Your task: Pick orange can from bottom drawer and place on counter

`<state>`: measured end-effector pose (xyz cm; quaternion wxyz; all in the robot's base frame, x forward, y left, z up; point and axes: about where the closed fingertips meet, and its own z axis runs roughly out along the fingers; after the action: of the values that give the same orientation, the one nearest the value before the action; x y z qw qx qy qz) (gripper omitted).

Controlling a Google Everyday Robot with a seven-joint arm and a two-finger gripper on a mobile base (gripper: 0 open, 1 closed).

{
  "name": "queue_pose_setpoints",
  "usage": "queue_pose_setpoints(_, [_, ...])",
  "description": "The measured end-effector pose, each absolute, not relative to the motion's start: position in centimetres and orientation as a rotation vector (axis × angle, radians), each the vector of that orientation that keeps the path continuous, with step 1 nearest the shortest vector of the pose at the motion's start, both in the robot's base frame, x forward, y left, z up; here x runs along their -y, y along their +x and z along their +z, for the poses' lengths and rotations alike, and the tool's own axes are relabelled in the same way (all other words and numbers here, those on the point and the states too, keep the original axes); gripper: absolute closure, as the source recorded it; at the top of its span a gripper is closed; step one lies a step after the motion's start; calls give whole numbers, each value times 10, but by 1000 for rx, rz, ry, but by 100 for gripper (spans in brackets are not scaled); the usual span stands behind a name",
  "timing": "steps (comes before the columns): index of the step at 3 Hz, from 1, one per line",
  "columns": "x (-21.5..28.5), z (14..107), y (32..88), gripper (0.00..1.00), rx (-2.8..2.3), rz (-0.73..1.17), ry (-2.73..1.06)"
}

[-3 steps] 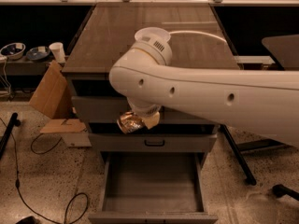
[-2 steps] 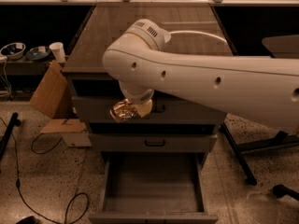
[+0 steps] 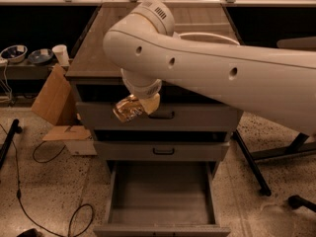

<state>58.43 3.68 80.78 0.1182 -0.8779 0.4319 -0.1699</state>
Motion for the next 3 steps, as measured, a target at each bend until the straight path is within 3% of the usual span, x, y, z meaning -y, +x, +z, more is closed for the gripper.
queue_pose_setpoints(3, [-55, 884, 596, 100, -1128, -573, -2469])
